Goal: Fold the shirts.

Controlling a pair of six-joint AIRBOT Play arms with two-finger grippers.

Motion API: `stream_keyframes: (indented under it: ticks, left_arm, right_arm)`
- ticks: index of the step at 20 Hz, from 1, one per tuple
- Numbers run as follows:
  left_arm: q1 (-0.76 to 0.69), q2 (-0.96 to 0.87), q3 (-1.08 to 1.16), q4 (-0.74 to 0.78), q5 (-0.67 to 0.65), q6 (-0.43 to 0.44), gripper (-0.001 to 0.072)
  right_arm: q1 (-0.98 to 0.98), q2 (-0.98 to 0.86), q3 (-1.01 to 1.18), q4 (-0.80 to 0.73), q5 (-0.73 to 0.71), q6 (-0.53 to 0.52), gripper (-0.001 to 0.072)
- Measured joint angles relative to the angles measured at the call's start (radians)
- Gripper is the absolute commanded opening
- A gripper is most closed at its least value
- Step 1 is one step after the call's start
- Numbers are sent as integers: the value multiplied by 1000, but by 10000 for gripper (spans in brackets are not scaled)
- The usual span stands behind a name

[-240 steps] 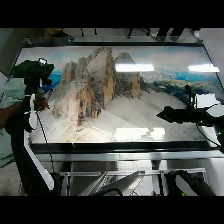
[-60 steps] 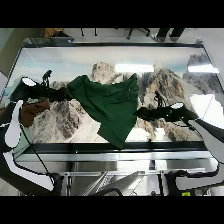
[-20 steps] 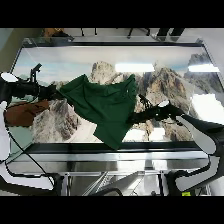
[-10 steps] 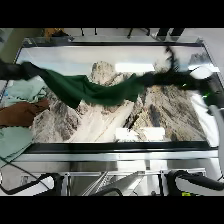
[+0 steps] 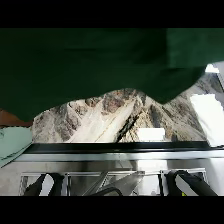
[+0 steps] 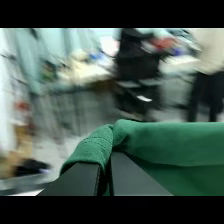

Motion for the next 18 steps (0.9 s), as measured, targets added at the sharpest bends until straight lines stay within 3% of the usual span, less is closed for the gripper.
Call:
stream_keyframes:
  ticks: [3,7,13,18]
  left_arm:
    - [-3,-14,-90,4,-10,35,14]
    - [-176,-183,-243,40,-72,93,14]
    - [-453,-611,-415,274,5,121,14]
    - [-523,-1000,-266,380,34,85,14]
  right_arm:
    - [-6,-70,16,-49,19,31,20]
    - [-8,-276,-6,-102,137,114,20]
    - [-7,-679,-140,-137,201,159,20]
    - [-9,-950,-134,-127,99,168,19]
